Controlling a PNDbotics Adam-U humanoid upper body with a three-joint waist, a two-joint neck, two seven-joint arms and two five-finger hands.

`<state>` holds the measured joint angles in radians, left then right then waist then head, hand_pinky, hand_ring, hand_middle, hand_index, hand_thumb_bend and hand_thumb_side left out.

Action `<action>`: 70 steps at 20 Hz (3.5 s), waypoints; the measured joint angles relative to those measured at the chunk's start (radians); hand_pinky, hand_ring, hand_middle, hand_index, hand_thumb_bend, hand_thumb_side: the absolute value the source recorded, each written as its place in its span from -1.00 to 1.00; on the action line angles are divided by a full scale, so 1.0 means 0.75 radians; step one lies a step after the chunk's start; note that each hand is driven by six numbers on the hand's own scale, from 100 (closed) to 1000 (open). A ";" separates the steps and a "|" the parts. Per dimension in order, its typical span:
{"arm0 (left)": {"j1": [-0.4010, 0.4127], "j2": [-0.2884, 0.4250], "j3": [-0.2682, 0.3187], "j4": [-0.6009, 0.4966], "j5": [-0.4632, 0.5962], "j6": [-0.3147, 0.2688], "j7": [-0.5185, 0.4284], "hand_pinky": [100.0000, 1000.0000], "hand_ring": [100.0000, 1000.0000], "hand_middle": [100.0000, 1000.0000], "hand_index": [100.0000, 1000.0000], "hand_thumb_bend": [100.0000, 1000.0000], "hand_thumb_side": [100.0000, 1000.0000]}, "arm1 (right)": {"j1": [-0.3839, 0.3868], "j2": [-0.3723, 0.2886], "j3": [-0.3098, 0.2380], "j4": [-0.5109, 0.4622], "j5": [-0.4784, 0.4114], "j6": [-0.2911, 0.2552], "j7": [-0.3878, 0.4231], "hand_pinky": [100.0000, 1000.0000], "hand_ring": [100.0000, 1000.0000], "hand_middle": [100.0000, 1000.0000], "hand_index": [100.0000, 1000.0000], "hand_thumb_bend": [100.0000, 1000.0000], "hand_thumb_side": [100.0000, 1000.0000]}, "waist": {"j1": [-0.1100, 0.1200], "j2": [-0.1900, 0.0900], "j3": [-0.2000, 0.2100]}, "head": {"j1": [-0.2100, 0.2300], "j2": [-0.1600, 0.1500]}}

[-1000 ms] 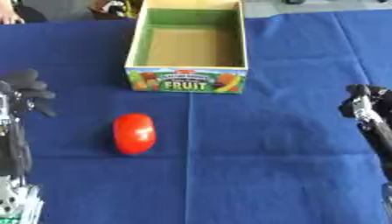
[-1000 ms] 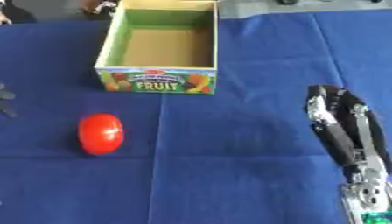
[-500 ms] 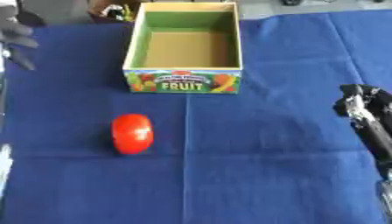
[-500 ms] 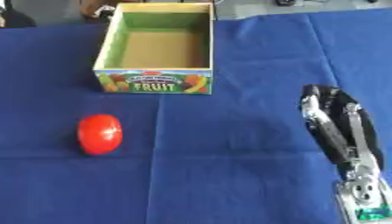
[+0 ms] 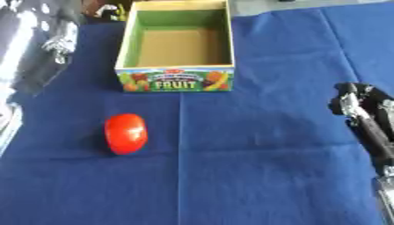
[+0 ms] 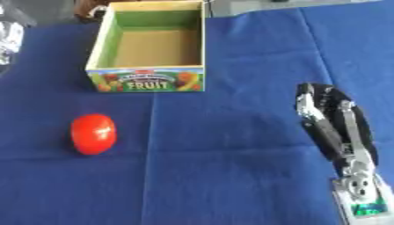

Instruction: Pick up objects on the table and place them in the box.

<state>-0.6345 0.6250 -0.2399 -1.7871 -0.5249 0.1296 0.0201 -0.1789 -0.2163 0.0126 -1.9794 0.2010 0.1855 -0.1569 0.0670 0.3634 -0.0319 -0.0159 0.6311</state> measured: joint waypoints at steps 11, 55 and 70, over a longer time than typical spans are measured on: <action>-0.207 0.049 -0.174 -0.038 -0.098 0.181 -0.942 -0.08 0.49 0.68 1.00 -0.14 0.98 | 0.024 0.000 0.000 0.000 0.002 0.011 0.009 0.20 0.11 -0.08 0.36 -1.00 0.24 | 0.004 -0.011 0.032 | -0.030 0.012; -0.245 0.131 -0.399 0.292 -0.140 0.165 -1.226 -0.46 0.32 0.74 1.00 0.54 0.68 | 0.038 0.002 0.017 0.000 0.013 0.030 0.027 0.20 0.10 -0.10 0.35 -1.00 0.24 | 0.015 0.009 0.013 | -0.037 0.011; -0.258 0.126 -0.406 0.320 -0.144 0.127 -1.225 -0.84 0.02 0.62 1.00 0.56 0.51 | 0.038 0.008 0.017 0.000 0.014 0.034 0.030 0.20 0.10 -0.10 0.34 -1.00 0.24 | 0.015 0.014 0.008 | -0.030 0.004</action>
<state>-0.8279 0.7196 -0.5443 -1.5469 -0.6330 0.2250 -0.8987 -0.1504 -0.2105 0.0252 -1.9794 0.2115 0.2110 -0.1341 0.0785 0.3735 -0.0262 -0.0383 0.6341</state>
